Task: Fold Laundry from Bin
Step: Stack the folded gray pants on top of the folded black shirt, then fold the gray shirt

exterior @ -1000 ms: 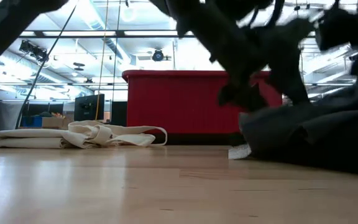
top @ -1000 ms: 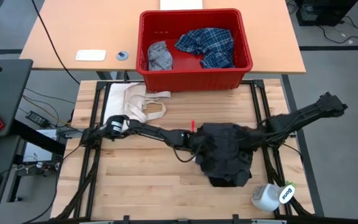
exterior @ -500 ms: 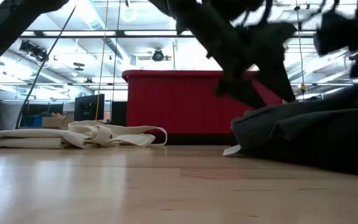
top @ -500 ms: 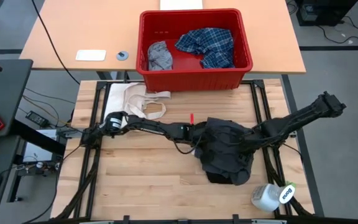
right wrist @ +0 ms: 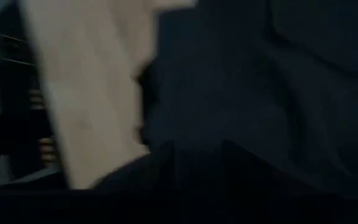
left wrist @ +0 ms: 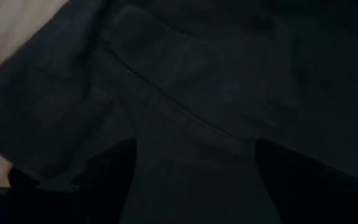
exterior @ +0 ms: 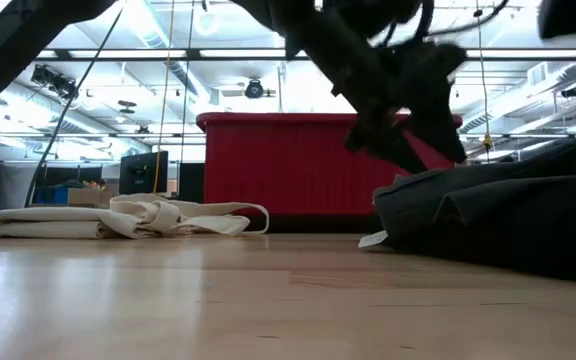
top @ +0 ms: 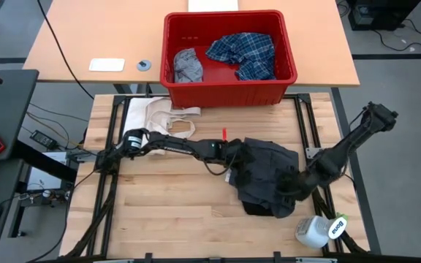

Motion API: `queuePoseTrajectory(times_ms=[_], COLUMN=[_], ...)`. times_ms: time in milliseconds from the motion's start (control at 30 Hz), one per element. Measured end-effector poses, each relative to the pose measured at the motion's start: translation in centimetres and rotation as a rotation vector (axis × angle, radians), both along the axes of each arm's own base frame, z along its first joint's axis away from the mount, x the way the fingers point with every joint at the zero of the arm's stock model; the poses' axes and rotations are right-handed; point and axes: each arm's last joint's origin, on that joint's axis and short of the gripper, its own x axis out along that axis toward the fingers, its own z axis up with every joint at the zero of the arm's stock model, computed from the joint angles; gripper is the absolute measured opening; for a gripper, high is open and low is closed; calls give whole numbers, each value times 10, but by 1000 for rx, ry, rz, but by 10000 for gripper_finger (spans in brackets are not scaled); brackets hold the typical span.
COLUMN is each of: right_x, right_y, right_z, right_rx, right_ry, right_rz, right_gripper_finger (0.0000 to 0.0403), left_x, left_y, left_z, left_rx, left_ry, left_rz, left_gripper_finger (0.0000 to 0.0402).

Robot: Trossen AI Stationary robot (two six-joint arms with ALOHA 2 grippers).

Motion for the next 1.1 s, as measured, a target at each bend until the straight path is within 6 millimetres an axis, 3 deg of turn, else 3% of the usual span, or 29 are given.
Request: queuePoseTrajectory(times_ms=[200, 333, 400, 600, 767, 933, 1100], right_x=[-11, -12, -11, -8, -15, -16, -8], right_y=[2, -2, -2, -6, -18, -36, -61], right_z=[-54, -55, -42, 23, 71, 111, 135], right_rx=[-73, -42, -24, -75, -187, -303, -401], right_ry=[92, 105, 83, -53, -162, -357, -430], right_rz=[-96, -97, -67, -30, -100, -192, -248], right_gripper_finger=[141, 141, 141, 139, 138, 138, 139], left_x=[1, -2, -2, -5, -17, -39, -61], left_y=[10, 10, 10, 10, 5, 5, 17], left_z=[-4, -4, -3, 7, 52, 104, 124], left_rx=[-4, -3, -7, -18, -5, 171, 286], left_ry=[13, 37, 32, 18, -76, -173, -107], left_rz=[22, 20, 24, 33, 34, 103, 182], left_gripper_finger=[329, 330, 330, 330, 329, 329, 329])
